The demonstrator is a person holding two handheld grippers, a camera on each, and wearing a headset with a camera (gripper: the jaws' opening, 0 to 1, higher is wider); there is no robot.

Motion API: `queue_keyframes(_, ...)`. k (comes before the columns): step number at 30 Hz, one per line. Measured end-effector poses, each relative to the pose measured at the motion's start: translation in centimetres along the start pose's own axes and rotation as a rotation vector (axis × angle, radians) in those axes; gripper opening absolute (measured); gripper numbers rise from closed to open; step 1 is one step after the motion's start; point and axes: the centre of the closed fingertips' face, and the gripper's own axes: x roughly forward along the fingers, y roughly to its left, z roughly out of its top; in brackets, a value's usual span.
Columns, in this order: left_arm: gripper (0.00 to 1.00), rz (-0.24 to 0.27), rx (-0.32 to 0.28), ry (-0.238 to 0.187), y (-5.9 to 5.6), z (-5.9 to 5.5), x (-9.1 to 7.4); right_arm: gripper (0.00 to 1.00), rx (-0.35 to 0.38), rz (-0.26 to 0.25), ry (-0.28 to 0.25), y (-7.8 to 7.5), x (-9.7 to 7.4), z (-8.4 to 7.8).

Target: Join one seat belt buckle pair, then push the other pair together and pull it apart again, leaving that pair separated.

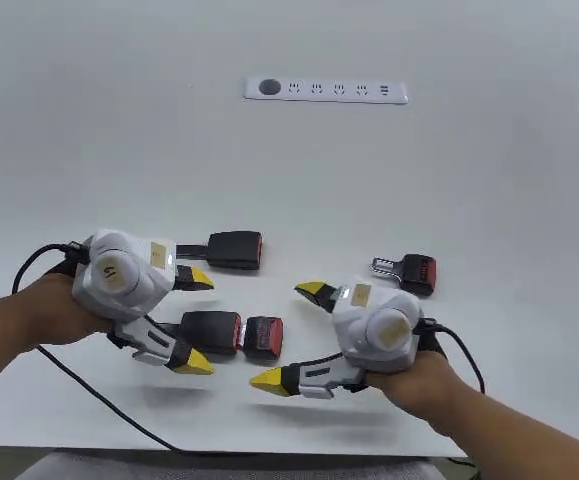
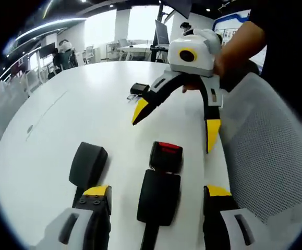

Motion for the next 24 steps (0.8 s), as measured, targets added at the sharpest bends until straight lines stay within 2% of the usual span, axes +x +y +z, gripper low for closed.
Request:
queue_keyframes(1, 0.79, 0.018, 0.021, 0.014, 0.4, -0.1, -0.1, 0.85, 0.002, -0.026, -0.004, -0.6, -0.6, 0.2)
queue_keyframes(3, 0.81, 0.019, -0.009, 0.002, 0.9, 0.2, -0.3, 0.91, -0.003, -0.087, -0.012, -2.1, -2.0, 0.6)
queue_keyframes(4, 0.8, 0.043, -0.013, -0.015, 1.9, 0.7, -0.7, 0.9, -0.013, -0.094, -0.026, -2.5, -2.6, 0.8)
queue_keyframes(6, 0.78, 0.091, 0.006, -0.022, 3.8, 1.1, -1.4, 0.87, -0.015, -0.121, -0.015, -3.7, -4.0, 0.7)
queue_keyframes(7, 0.78, 0.104, 0.032, -0.01, 4.5, 1.0, -1.7, 0.87, -0.039, -0.156, 0.011, -4.9, -5.0, 0.4)
queue_keyframes(9, 0.77, 0.133, 0.119, 0.069, 6.1, -0.2, -2.2, 0.85, -0.044, -0.189, 0.007, -6.6, -6.5, 0.3)
queue_keyframes(10, 0.77, 0.123, 0.117, 0.084, 6.6, -0.5, -2.3, 0.85, -0.026, -0.201, 0.002, -7.3, -7.1, 0.2)
queue_keyframes(12, 0.76, 0.113, 0.092, 0.066, 7.6, -0.3, -2.6, 0.86, -0.004, -0.234, 0.025, -9.1, -8.6, -0.6)
queue_keyframes(16, 0.75, 0.122, 0.087, 0.058, 9.2, 0.0, -2.3, 0.9, 0.018, -0.244, 0.037, -11.2, -10.6, -1.7)
queue_keyframes(18, 0.73, 0.12, 0.076, 0.056, 9.7, 0.0, -1.8, 0.92, -0.012, -0.25, 0.096, -12.0, -11.3, -3.0)
queue_keyframes(20, 0.72, 0.113, 0.074, 0.072, 10.0, -0.2, -1.0, 0.92, -0.004, -0.238, 0.098, -12.3, -11.6, -3.5)
queue_keyframes(21, 0.73, 0.093, 0.054, 0.064, 9.9, -0.1, -0.6, 0.92, 0.009, -0.234, 0.103, -12.6, -11.9, -3.8)
queue_keyframes(24, 0.73, 0.099, 0.067, 0.069, 10.4, 0.0, 0.3, 0.91, 0.017, -0.223, 0.135, -13.1, -12.0, -4.9)
